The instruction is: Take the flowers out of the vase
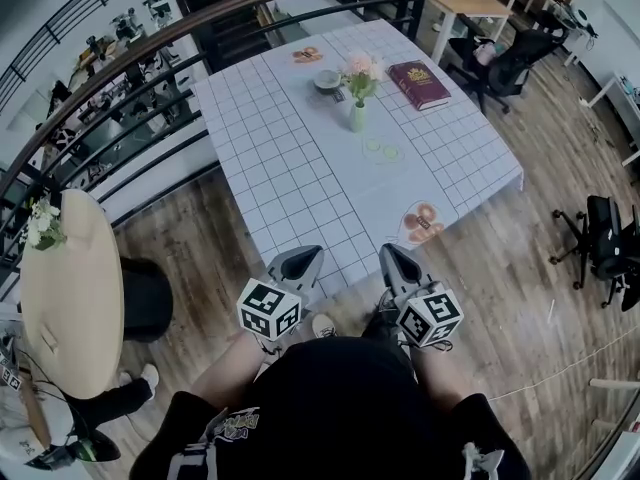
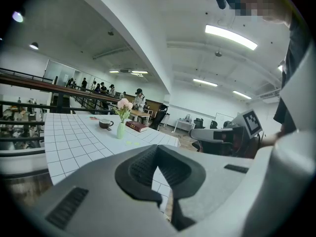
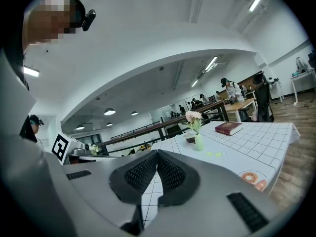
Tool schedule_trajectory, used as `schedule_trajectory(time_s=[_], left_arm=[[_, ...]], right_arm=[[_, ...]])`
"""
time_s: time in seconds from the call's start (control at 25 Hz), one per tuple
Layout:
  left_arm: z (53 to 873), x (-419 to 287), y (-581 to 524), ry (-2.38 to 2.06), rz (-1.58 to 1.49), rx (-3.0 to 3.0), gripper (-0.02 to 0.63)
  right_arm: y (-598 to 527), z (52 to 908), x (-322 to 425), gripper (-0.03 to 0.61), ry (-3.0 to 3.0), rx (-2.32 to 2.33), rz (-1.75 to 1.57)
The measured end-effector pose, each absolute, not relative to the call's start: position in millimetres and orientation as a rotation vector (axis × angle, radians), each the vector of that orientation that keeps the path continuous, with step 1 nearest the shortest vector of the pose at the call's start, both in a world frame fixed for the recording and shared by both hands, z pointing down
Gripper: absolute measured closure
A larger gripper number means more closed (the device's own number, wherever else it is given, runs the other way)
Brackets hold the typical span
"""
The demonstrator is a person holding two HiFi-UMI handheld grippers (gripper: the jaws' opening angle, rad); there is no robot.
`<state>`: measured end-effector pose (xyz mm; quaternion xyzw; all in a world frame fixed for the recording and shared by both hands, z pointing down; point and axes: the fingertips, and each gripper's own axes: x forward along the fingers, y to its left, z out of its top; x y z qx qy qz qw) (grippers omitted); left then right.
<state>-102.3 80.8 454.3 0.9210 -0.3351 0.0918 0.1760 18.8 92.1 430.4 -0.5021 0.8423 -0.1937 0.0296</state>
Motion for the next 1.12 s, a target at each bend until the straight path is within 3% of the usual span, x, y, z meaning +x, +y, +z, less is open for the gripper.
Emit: schedule_trajectory(time_s=[1.12], left_arm=[[445, -137, 57, -1.031, 0.213, 2.599, 0.606]], right_arm=[[59, 419, -10, 0.557, 2.627, -1.504, -0.574]])
